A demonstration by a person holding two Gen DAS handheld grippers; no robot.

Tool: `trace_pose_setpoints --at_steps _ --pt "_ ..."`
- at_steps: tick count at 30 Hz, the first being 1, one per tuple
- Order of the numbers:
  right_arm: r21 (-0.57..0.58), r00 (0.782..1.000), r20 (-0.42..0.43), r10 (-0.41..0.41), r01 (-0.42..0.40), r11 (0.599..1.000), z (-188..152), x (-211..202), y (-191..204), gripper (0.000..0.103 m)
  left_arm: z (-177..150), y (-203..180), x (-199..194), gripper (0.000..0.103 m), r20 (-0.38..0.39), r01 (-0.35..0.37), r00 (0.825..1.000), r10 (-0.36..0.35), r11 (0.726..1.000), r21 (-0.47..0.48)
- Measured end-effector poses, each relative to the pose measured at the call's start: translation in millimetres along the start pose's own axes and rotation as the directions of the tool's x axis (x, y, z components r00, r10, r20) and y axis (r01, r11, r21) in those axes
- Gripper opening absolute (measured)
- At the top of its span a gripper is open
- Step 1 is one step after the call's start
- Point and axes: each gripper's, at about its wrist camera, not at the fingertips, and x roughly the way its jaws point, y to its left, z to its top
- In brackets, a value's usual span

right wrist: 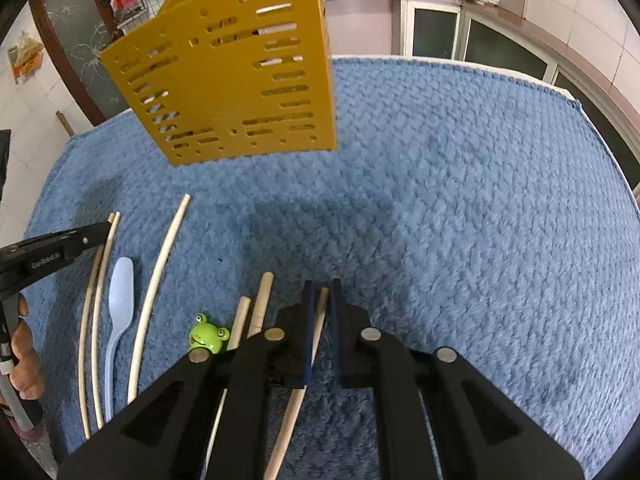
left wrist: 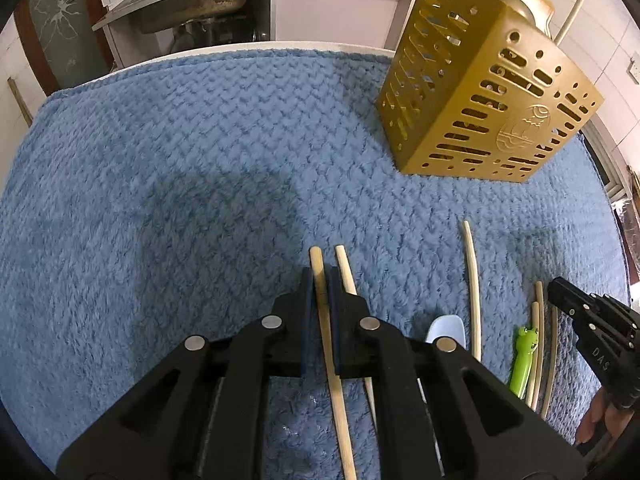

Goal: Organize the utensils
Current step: 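Lift the chopstick with the left tool while the right tool carries its chopstick toward the holder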

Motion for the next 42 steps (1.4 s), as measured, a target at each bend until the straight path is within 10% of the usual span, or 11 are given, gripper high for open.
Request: trace_pose_setpoints --at_steps 12,21,42 --pt "0.021 0.999 -0.044 -0.029 0.03 0.999 6 3 12 0.007 -2 -2 -3 0.005 0.003 -0.009 1.0 0.009 1.0 0.009" --pt "0.05 0.994 0.102 0.033 -0.038 0.998 4 -39 -1 0.007 -17 4 -47 0.004 0.113 0.044 0.993 -0.042 0.999 -0.017" --pt "-0.002 0.895 0.438 0.08 -0.088 0.996 21 -139 -10 0.005 -15 -44 -173 0.004 0.416 0.116 0.899 -0.137 0.99 0.075"
